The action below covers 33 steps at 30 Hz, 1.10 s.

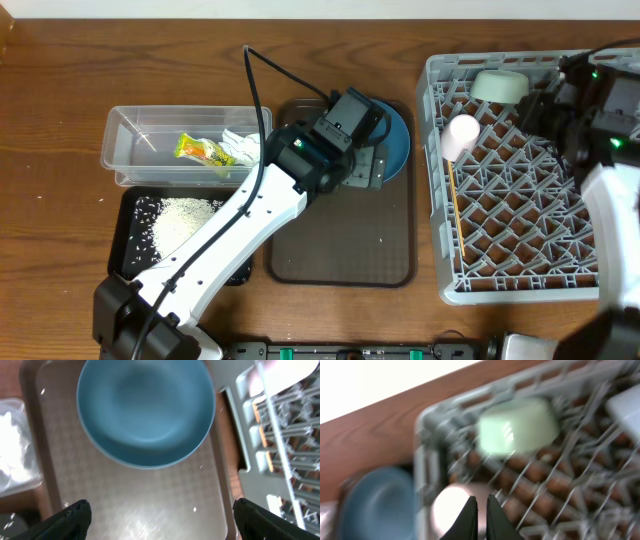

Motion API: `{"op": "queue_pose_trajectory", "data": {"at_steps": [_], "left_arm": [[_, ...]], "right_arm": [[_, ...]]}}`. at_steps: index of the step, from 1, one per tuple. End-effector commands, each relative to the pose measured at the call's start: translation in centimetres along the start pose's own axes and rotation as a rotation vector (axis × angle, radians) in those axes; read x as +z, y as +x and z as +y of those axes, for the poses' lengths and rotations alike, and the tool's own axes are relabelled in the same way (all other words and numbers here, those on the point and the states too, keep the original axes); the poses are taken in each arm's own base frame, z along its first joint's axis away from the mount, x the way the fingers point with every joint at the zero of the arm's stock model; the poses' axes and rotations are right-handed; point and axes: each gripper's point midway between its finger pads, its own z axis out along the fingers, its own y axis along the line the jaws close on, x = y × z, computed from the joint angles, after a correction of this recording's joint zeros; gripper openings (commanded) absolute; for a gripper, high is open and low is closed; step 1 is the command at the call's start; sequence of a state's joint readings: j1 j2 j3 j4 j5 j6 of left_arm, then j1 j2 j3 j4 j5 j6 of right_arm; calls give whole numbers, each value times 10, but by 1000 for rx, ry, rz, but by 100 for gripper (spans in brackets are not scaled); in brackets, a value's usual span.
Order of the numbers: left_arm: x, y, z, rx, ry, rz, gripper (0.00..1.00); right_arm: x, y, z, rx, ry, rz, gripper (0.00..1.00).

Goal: Sort waste into correct bins and load items into the dishwasher rack
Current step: 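Move the right gripper to the blue bowl on the brown tray and grasp it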

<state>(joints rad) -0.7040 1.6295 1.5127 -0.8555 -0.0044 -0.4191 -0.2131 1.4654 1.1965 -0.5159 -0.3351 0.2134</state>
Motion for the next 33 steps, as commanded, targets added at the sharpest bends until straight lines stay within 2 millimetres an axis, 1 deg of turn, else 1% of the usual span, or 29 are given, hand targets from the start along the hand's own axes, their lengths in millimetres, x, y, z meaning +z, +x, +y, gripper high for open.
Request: {"op": "queue_pose_trajectory", "data": {"at_steps": [1,2,4,6,8,10,12,13,16,19,21,22,24,26,28,30,33], "left_arm": [[-7,-20,-8,-15,36,-91,93],[-7,-27,-11,-17,51,-120,93],[-10,-34,-15,-16,66,-146,93],[-17,-40,-15,10,71,-171,93],[-30,-47,-13,92,70,-208,93],[-49,-54,-5,213,53,-252,93],[-73,-61,15,265,-10,-308,93],[-87,-64,30,246,-59,-339,93],[-140,-70,78,163,-210,-449,93],[-188,-63,113,87,-291,-538,93],[-217,-54,129,46,-308,-589,93],[-228,-49,134,33,-313,-609,93],[-250,-41,140,13,-314,-658,93],[-268,-34,140,4,-304,-707,93],[-285,-27,141,-4,-293,-752,93],[-297,-21,141,-8,-285,-784,93],[-311,-14,142,-15,-275,-823,93]], "right_arm": [[-13,24,35,55,-116,92,11],[-15,33,40,54,-120,123,12],[-16,55,53,45,-131,204,15],[-15,73,68,21,-149,268,18],[-13,87,83,-15,-165,313,22],[-11,100,99,-61,-180,343,23],[-9,111,116,-114,-192,363,24],[-8,117,124,-144,-195,369,25],[-3,135,143,-236,-175,387,27],[4,150,160,-311,-163,390,31],[13,160,173,-360,-168,390,35],[17,166,180,-382,-173,391,38],[28,177,195,-451,-211,392,40],[40,188,210,-542,-254,386,43],[53,204,224,-681,-305,378,45],[64,217,230,-813,-330,374,46],[81,229,231,-931,-299,359,47]]}}
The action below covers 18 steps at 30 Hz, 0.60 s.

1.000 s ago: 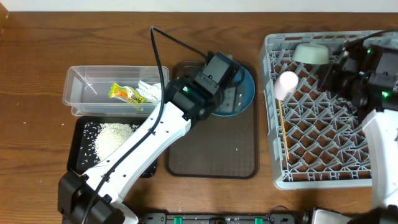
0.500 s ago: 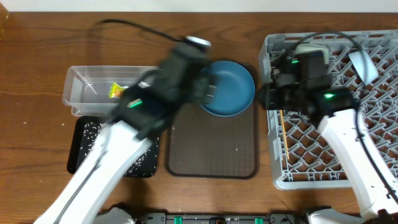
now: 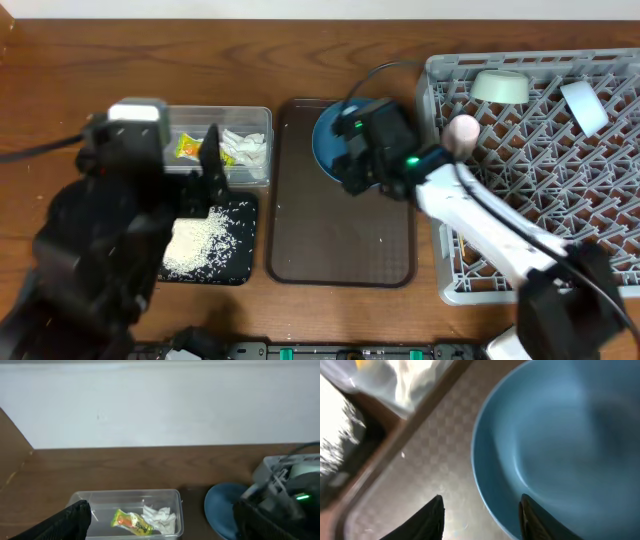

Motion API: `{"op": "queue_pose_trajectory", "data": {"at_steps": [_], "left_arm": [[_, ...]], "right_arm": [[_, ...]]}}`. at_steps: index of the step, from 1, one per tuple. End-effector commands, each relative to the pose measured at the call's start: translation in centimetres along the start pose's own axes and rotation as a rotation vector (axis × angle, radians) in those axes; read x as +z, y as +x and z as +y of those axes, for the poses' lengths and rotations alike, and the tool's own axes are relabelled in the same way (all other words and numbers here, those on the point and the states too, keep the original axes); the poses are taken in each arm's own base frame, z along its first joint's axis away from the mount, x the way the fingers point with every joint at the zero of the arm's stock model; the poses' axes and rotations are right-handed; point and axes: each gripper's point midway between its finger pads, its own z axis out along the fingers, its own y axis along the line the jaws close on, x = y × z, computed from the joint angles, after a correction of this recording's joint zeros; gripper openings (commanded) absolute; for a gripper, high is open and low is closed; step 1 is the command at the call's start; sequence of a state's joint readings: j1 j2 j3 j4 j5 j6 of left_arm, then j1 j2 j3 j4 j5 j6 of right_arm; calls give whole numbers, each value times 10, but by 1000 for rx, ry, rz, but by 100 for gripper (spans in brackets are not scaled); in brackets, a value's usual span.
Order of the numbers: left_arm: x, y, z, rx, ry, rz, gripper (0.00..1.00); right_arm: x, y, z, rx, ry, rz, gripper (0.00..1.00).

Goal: Sort waste into correct bins and load items into the dishwasher rack
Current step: 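Move the right gripper to the blue bowl on the brown tray and grasp it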

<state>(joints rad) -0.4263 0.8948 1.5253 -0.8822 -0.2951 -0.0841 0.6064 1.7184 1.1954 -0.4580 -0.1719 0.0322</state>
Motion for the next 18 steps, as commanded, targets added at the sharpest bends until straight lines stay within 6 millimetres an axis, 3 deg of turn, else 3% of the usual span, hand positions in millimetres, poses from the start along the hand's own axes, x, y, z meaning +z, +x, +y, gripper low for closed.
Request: {"op": "queue_pose_trajectory", "data": {"at_steps": [1,6,11,18], "left_arm": [[-15,-9,8,-5,-15,-46,93],[-22,-10,11,-12,-13,-63,93],[-22,-10,11,-12,-13,-63,93],[-22,-10,11,-12,-13,-63,93]], "right_arm": [[20,7,-2,-212,69,35,47],[39,21,-11,-267,145,92,47],[41,23,-13,-267,151,102,45],[40,37,-14,-263,147,159,33]]}}
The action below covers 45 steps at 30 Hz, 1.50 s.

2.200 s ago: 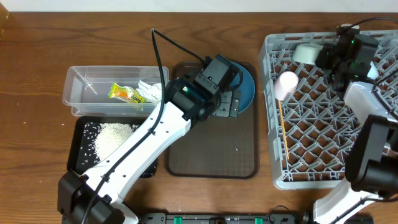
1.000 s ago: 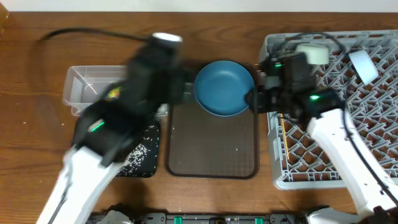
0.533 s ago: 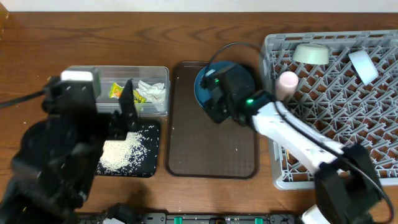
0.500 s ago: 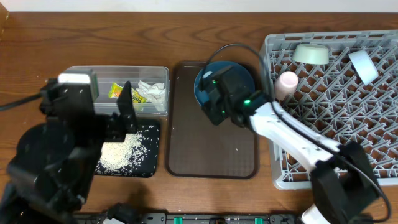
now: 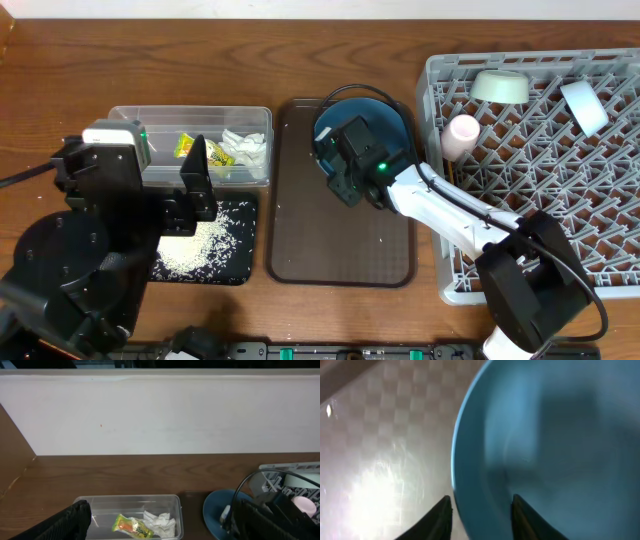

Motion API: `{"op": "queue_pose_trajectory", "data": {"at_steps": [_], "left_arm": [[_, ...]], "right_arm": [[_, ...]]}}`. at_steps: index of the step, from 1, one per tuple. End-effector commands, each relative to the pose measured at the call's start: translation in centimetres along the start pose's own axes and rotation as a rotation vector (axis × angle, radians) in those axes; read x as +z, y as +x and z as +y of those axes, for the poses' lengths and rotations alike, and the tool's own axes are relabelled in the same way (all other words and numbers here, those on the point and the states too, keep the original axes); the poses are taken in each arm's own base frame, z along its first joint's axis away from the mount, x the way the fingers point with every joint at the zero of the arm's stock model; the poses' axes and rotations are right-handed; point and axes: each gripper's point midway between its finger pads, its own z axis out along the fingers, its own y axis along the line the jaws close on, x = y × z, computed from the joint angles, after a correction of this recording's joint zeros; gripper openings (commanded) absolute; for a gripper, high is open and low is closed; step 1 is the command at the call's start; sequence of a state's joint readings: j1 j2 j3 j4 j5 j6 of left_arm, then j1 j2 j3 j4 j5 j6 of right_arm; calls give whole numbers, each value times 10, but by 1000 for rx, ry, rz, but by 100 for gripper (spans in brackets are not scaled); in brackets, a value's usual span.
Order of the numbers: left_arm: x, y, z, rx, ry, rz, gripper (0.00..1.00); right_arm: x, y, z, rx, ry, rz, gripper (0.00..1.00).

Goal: Sort waste into correct bins and load items into the dishwasher rack
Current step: 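Move the right gripper to the blue bowl on the brown tray and grasp it, then lift the blue bowl with the right gripper and carry it over the rack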

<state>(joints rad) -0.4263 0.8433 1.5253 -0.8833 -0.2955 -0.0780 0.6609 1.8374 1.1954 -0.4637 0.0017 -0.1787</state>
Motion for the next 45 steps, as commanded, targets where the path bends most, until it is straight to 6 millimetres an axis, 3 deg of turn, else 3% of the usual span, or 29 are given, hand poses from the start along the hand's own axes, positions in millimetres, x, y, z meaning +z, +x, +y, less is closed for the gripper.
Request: {"op": "queue_pose_trajectory", "data": {"at_steps": [1,16,19,24,31,35,40,45], "left_arm": [[-3,-5,5,0,-19,-16,93],[-3,-5,5,0,-19,-16,93],[-3,-5,4,0,-19,-16,93],[-3,-5,5,0,-19,-16,93],[-3,-5,5,0,-19,-16,93],[-3,-5,5,0,-19,-16,93],[-3,-5,4,0,-19,-16,94],[-3,-5,5,0,-19,-16,93]], "right_arm": [[1,7,2,-17,7,33,32],[0,20,7,2,-16,85,25],[0,23,12,4,-48,94,17],[-1,26,15,46,-59,108,15],[-2,28,23,195,-98,123,2],[-2,27,27,298,-116,128,2],[-2,27,28,315,-120,128,13],[-2,31,29,315,-121,142,10]]}}
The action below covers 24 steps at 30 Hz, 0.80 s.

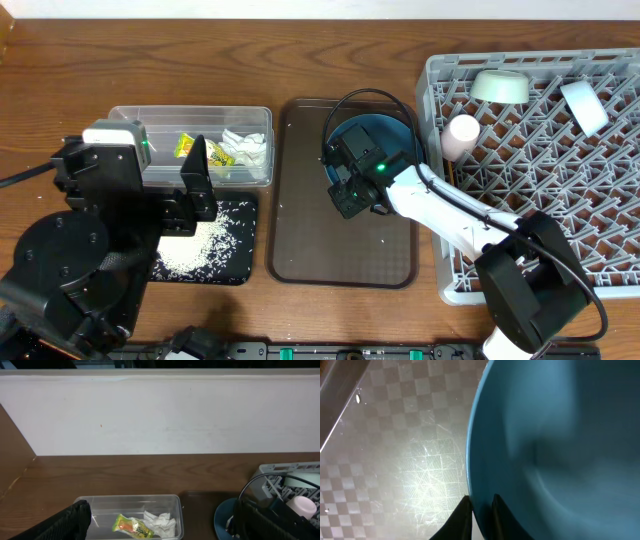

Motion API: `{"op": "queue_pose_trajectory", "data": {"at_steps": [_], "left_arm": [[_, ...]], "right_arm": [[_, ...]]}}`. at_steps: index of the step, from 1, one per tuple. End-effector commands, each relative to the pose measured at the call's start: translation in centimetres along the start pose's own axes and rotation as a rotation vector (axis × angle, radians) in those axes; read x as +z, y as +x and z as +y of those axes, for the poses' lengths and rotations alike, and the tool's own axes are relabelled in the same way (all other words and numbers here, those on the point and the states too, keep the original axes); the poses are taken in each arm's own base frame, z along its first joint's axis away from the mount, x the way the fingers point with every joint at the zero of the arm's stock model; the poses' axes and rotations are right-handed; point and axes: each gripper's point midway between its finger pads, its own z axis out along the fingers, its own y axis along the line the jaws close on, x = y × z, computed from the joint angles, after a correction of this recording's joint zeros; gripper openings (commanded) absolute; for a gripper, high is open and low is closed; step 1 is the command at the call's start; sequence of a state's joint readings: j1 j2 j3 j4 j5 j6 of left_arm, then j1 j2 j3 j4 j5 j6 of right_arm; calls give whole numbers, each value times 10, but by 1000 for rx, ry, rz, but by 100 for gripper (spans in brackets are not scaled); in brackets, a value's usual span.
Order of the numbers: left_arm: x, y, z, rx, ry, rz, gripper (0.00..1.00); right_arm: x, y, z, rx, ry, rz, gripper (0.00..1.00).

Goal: Sort waste into correct bins and load items into the dishwasher rack
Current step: 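Lift the blue bowl with the right gripper and carry it over the rack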

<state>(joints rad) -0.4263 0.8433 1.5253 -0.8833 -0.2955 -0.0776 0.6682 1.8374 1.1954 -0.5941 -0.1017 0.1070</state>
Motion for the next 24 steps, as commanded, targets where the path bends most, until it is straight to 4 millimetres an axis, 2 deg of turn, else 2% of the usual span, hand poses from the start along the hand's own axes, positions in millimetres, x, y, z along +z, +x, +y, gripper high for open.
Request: {"op": "queue_pose_trajectory", "data": {"at_steps": [1,3,5,7,9,11,14,18,22,24], "left_arm": [[-3,-5,5,-1,-19,-16,93],[-3,-5,5,0,-19,-16,93],[-3,-5,5,-1,-19,-16,93],[-3,-5,5,-1,-19,-16,93],[-3,-5,5,-1,-19,-16,93],[-3,-5,5,-1,-19,-16,93],[-3,-5,4,-1,-19,-16,93],[-3,-5,5,0,-19,-16,93],[-3,-5,5,-1,-19,-16,93],[-3,-5,4,-1,-19,-16,93]], "right_arm": [[2,4,2,30,-10,16,6],[2,4,3,33,-11,16,1],[1,2,4,52,-17,6,1],[-3,-5,14,52,-73,-12,1],[-15,-17,29,45,-160,-50,1],[-35,-34,46,29,-256,-111,1],[-76,-61,62,44,-360,-231,1],[-142,-83,60,118,-399,-398,1],[-207,-87,38,278,-419,-523,1],[-237,-83,19,389,-424,-577,1]]}}
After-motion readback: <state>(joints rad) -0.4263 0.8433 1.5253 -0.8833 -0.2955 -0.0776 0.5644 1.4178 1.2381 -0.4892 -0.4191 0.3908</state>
